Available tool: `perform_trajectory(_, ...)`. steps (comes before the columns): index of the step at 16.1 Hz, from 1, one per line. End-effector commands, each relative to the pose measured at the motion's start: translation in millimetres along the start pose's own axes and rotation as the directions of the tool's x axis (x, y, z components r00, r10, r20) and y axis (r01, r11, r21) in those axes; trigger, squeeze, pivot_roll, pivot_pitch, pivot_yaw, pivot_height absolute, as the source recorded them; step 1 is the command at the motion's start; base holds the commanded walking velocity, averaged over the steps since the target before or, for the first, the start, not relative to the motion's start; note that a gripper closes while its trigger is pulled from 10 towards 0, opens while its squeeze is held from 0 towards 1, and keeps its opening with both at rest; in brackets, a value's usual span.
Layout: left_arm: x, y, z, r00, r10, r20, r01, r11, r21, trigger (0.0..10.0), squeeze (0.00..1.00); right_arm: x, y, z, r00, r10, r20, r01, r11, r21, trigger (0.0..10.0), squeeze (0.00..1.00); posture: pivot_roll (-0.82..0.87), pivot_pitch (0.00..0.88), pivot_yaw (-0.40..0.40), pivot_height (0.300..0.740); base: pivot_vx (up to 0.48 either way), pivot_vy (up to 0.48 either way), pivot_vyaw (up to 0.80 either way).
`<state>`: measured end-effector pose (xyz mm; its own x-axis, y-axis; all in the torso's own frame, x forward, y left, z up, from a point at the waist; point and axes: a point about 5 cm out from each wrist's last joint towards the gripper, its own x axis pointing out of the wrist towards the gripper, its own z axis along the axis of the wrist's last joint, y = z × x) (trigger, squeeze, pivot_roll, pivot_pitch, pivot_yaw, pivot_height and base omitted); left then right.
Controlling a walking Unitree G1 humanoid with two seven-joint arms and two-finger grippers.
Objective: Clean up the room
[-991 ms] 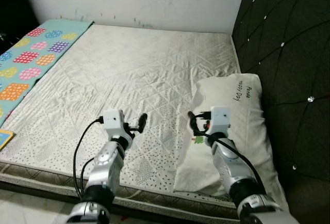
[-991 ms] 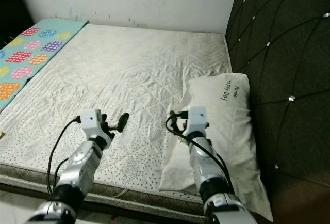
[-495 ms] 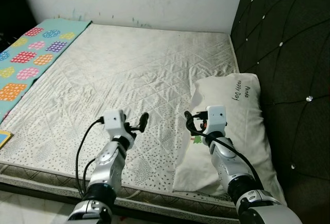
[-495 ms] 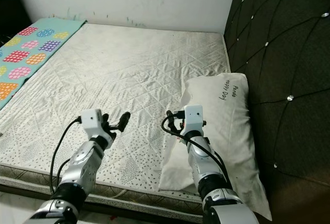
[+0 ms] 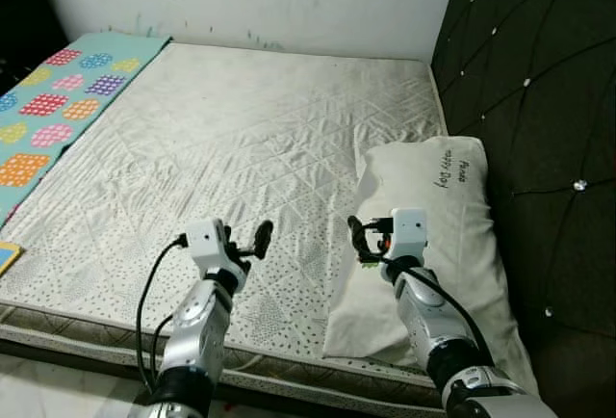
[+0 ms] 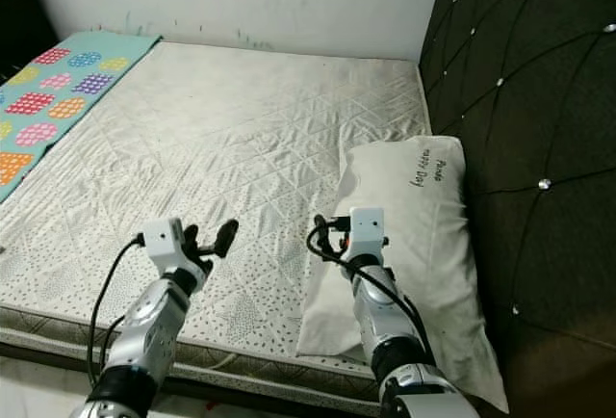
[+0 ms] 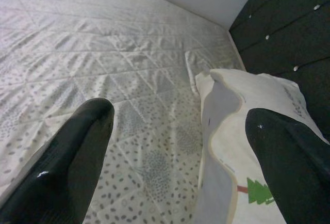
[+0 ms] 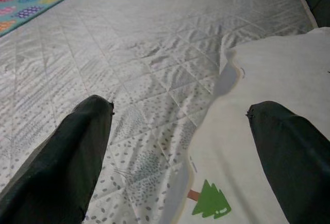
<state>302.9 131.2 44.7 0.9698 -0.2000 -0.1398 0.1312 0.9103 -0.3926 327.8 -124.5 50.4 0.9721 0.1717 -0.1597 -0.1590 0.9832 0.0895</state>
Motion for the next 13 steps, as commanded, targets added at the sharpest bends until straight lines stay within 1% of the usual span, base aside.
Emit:
perform_trajectory(1, -1.2, -1.7, 2.1, 1.0, -0.006, 0.002, 0.006, 1.0, 0.002, 10.0, 0.0, 0.0, 0.8, 2.2, 1.0, 0.007, 0.014, -0.007, 1.0, 0.008, 10.0, 0.0, -0.1, 0.0, 0.009, 0.74, 0.0, 0.0, -0.8)
perform_trajectory(4, -4.1, -2.4, 2.2, 1.0, -0.003, 0.001, 0.003, 1.0, -0.001, 10.0, 0.0, -0.7, 0.1, 1.6, 1.0, 0.005, 0.014, -0.006, 1.0, 0.012, 10.0, 0.0, -0.1, 0.0, 0.008, 0.74, 0.0, 0.0, -0.8)
perform_trajectory(6, -4.9, -2.5, 2.5, 1.0, -0.002, -0.003, 0.002, 1.0, -0.002, 10.0, 0.0, -1.0, -0.3, 1.2, 1.0, 0.002, 0.01, -0.002, 1.0, 0.015, 10.0, 0.0, -0.1, 0.0, 0.008, 0.74, 0.0, 0.24, -0.8)
perform_trajectory(9, -4.4, -2.8, 4.1, 1.0, 0.001, -0.006, -0.001, 1.0, 0.0, 10.0, 0.0, -0.3, -0.4, 2.0, 1.0, 0.004, 0.009, -0.004, 1.0, 0.013, 10.0, 0.0, -0.1, 0.0, 0.006, 0.74, 0.0, 0.08, -0.8)
perform_trajectory(11, -4.0, -2.5, 4.9, 1.0, 0.003, -0.007, -0.003, 1.0, 0.002, 10.0, 0.0, 0.0, -0.4, 2.9, 1.0, 0.004, 0.013, -0.004, 1.0, 0.016, 10.0, 0.0, -0.1, 0.0, 0.006, 0.74, 0.0, 0.249, -0.8)
perform_trajectory(13, -3.9, -2.5, 5.4, 1.0, 0.002, -0.008, -0.002, 1.0, 0.006, 10.0, 0.0, 0.3, 0.0, 4.0, 1.0, 0.007, 0.021, -0.007, 1.0, 0.016, 10.0, 0.0, -0.1, 0.0, 0.008, 0.74, 0.0, 0.261, 0.0)
